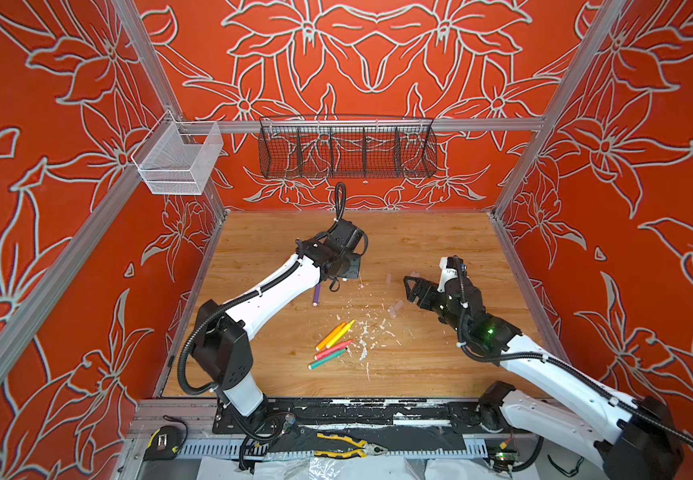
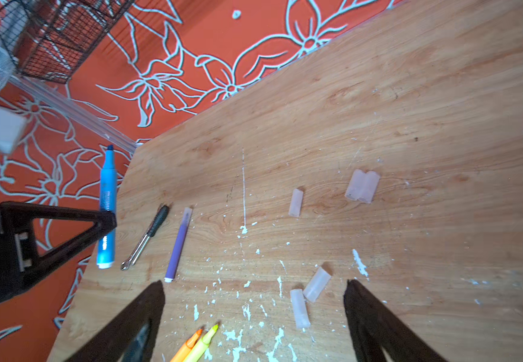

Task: Insert the pens into the pen caps
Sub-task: 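Lift the blue highlighter upright with the left gripper, then hold the blue highlighter up with the left gripper while the right gripper approaches it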

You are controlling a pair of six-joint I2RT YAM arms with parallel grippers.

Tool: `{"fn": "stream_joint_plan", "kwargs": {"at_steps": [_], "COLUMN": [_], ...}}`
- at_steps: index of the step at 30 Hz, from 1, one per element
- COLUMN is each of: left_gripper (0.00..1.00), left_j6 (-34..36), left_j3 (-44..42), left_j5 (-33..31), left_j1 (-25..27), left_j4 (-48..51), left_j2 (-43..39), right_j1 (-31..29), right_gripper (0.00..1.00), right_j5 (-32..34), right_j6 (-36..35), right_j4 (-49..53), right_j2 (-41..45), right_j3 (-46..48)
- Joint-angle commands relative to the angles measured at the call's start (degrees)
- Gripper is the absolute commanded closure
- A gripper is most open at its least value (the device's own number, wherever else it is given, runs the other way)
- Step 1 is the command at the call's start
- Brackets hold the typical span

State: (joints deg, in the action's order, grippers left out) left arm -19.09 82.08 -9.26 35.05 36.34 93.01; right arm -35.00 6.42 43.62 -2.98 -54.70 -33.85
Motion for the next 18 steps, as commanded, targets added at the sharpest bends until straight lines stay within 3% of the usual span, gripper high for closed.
{"fn": "stream_joint_plan", "kwargs": {"at_steps": [1, 8, 18], "left_gripper": [1.0, 1.0, 1.0], "left_j6": [3.86, 9.07, 11.34], "left_j3": [-7.42, -18.01, -21.26], "left_j5": [5.1, 5.13, 8.19], "left_j1": [2.09, 9.34, 13.12], "left_j4": [-11.58, -23.34, -28.47], "left_j2": [-4.18, -11.46, -13.39], "right_j1": [0.12, 0.11, 0.02], "right_gripper": [0.14, 0.2, 0.27], "right_j5": [-11.64, -21.52, -21.36], "right_j6": [1.17, 4.32, 4.34], "right_j4": [-8.76, -17.61, -16.62], "right_j2": [-1.66, -5.34, -7.29], "right_j3": [-0.39, 1.06, 0.41]}}
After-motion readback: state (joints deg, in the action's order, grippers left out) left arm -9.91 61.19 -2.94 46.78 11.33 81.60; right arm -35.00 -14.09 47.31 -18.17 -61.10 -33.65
